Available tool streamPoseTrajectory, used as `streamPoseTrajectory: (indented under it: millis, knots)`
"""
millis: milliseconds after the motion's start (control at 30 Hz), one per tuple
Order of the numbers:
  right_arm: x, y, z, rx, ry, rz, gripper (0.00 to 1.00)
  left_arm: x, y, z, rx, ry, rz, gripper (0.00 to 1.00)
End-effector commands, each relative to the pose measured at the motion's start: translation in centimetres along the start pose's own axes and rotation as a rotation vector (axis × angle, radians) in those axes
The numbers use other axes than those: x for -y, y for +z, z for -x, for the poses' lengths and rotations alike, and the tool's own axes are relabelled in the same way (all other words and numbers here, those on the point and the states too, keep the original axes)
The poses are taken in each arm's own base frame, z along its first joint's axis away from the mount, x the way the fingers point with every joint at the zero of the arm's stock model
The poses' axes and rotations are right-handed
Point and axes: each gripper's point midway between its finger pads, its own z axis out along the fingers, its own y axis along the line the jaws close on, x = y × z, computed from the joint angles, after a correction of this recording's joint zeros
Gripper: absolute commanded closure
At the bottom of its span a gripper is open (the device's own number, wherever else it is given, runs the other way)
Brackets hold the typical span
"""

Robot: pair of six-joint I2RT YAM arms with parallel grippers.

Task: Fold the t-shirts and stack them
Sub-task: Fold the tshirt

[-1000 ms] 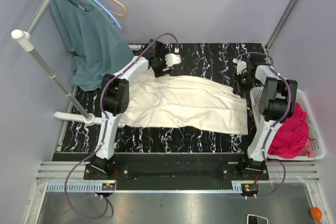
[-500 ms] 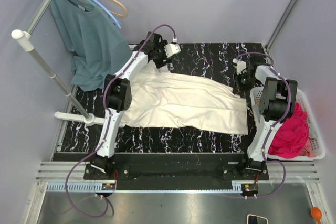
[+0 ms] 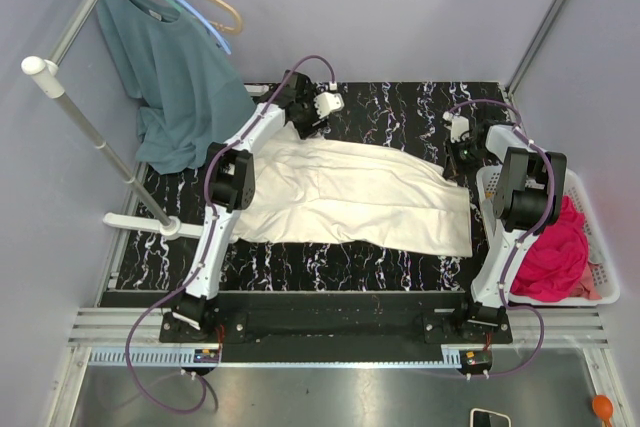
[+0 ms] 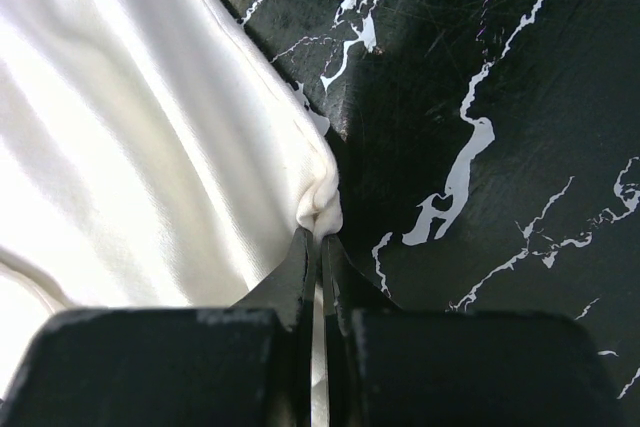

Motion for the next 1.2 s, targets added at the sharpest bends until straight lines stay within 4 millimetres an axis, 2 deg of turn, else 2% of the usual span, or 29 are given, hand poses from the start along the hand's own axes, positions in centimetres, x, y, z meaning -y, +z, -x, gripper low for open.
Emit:
streamPoseTrajectory:
  millis: [0, 133, 333, 433, 733, 833, 867, 1000, 1167]
  knots:
    - [-1.6, 0.5, -1.9, -0.059, 0.005, 0.046, 1.00, 0.2, -0.4, 2.1, 0.055, 0.021, -0.013, 0.33]
    - [-1.6, 0.4, -1.9, -0.057, 0.004, 0.045, 1.00, 1.3, 0.0, 2.4, 0.045, 0.059, -0.041, 0.38]
    - [-1.9, -0.2, -1.4, -0.041, 0.002, 0.046, 1.00, 3.6, 1.1, 1.8, -0.018, 0.153, -0.094, 0.51]
    - [-2.1, -0.9, -1.2, -0.026, -0.007, 0.044, 1.00, 4.1, 1.6, 1.4, -0.047, 0.187, -0.102, 0.57]
    - [-2.6, -1.7, -1.7, -0.020, -0.032, 0.045, 1.00, 4.1, 1.6, 0.2, -0.093, 0.204, -0.105, 0.64]
    - [-2.7, -1.8, -1.6, -0.015, -0.034, 0.046, 1.00, 4.6, 1.6, -1.0, -0.133, 0.220, -0.122, 0.73]
    - [-2.7, -1.8, -1.6, -0.015, -0.033, 0.048, 1.00, 5.0, 1.7, -1.6, -0.154, 0.226, -0.134, 0.83]
    - [-2.8, -2.0, -1.3, -0.007, -0.031, 0.049, 1.00, 5.2, 1.6, -2.6, -0.184, 0.239, -0.142, 1.00]
    - [-2.9, -2.1, -1.3, -0.008, -0.031, 0.048, 1.00, 4.2, 1.4, -1.7, -0.169, 0.231, -0.101, 1.00]
